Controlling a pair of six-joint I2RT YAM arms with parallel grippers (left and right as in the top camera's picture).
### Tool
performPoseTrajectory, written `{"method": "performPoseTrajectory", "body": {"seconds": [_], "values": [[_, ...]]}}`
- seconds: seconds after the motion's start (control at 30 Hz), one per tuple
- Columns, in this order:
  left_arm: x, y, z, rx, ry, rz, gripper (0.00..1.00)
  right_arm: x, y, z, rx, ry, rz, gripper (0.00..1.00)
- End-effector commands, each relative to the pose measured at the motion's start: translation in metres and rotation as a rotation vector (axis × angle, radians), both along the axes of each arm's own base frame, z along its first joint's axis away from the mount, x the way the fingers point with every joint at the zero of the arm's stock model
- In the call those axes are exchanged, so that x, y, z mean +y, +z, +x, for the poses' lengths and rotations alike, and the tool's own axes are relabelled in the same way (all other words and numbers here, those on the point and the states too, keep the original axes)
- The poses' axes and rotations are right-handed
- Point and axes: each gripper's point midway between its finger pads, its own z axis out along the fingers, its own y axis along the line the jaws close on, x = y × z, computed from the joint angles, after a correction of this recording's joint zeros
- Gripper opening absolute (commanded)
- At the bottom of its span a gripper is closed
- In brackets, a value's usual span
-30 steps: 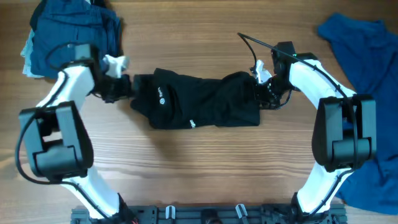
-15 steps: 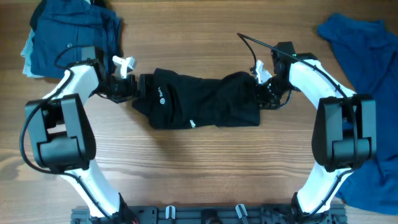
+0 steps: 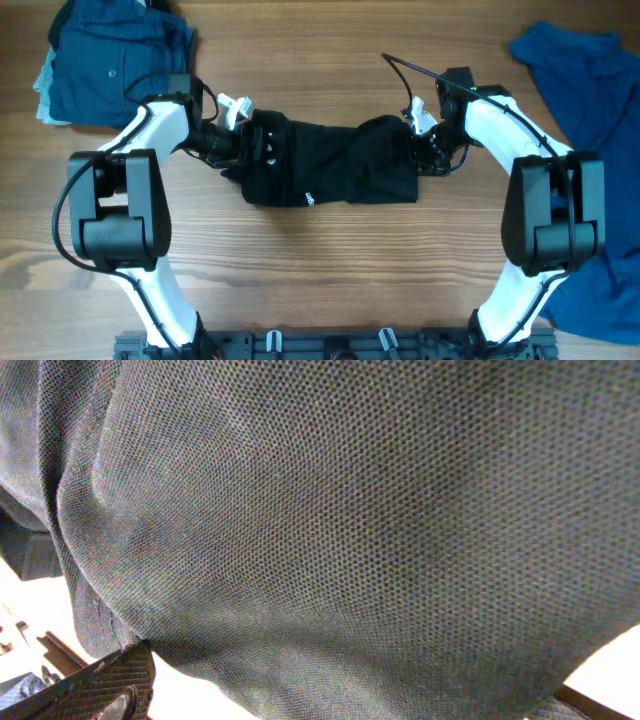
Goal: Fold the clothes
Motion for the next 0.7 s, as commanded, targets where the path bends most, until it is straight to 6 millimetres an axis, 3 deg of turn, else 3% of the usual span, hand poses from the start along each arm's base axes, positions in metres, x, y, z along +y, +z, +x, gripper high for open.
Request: {"method": "performPoseTrajectory", "body": {"seconds": [0.0,0.1,0.23,0.33,0.53,0.6,0.67], "values": [[0.002,-0.033,-0.019,0.094,-0.02,0.056,0.99,0.003,-0.006,-0.003,0.006,0.025,0.001,1.0],[-0.001,-0.035,-0.02,0.087,-0.038,0.079,0.98,0.003,-0.006,-0.002,0.005,0.025,0.002,1.0],[-0.015,-0.036,-0.024,0.083,-0.077,0.092,0.83,0.003,-0.006,-0.003,0.009,0.023,0.001,1.0],[-0.019,-0.037,-0.024,0.09,-0.066,0.093,0.78,0.003,-0.006,-0.003,0.01,0.023,0.001,1.0],[-0.014,-0.039,-0.021,0.095,-0.048,0.124,0.32,0.003,-0.006,-0.004,0.015,0.022,0.001,1.0],[-0.002,-0.044,-0.015,0.118,0.006,0.216,0.06,0.002,-0.006,-0.005,0.018,0.023,0.0,1.0],[0.012,-0.038,-0.007,0.122,0.032,0.3,0.04,0.002,-0.006,-0.005,0.018,0.023,0.0,1.0]]}}
